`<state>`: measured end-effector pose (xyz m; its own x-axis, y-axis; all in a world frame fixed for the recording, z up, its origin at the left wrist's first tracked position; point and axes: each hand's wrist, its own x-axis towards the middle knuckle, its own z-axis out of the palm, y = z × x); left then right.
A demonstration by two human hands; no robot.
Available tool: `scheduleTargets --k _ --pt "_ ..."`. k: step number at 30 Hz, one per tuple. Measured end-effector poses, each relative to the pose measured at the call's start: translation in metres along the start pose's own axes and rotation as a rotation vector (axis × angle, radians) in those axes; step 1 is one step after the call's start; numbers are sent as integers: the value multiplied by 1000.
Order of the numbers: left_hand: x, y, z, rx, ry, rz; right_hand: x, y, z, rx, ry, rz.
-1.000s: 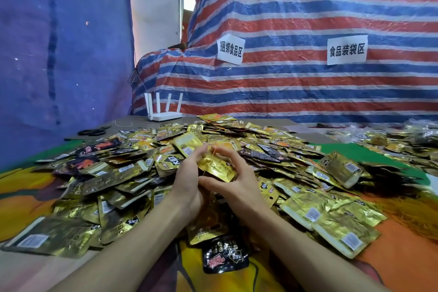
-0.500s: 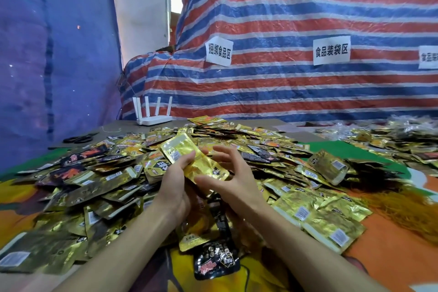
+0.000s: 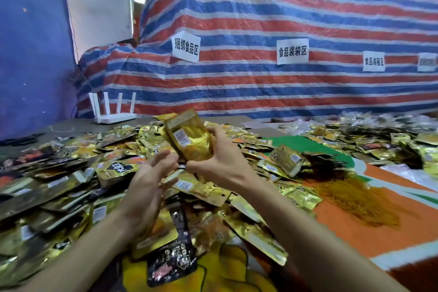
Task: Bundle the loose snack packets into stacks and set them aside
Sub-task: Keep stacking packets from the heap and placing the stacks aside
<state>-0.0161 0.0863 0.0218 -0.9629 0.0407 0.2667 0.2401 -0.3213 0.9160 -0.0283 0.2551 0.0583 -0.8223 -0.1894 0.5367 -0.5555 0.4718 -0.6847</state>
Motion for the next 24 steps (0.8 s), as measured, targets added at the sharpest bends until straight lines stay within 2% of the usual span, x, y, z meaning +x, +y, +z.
scheduleTargets --k 6,10,13,17,21,24 --pt "2 -1 -9 206 28 128 35 56 -106 -413 204 394" --pt "2 -7 -9 380 8 198 35 103 -148 -625 324 623" --pt "2 -9 -10 476 -11 249 29 126 -160 -713 358 721" --pt "1 -7 -12 545 2 290 23 134 -159 -1067 305 766" --pt "4 0 -19 616 184 359 23 129 -153 -1174 230 837" --pt "11 7 -30 760 447 443 28 115 -137 -1172 281 724"
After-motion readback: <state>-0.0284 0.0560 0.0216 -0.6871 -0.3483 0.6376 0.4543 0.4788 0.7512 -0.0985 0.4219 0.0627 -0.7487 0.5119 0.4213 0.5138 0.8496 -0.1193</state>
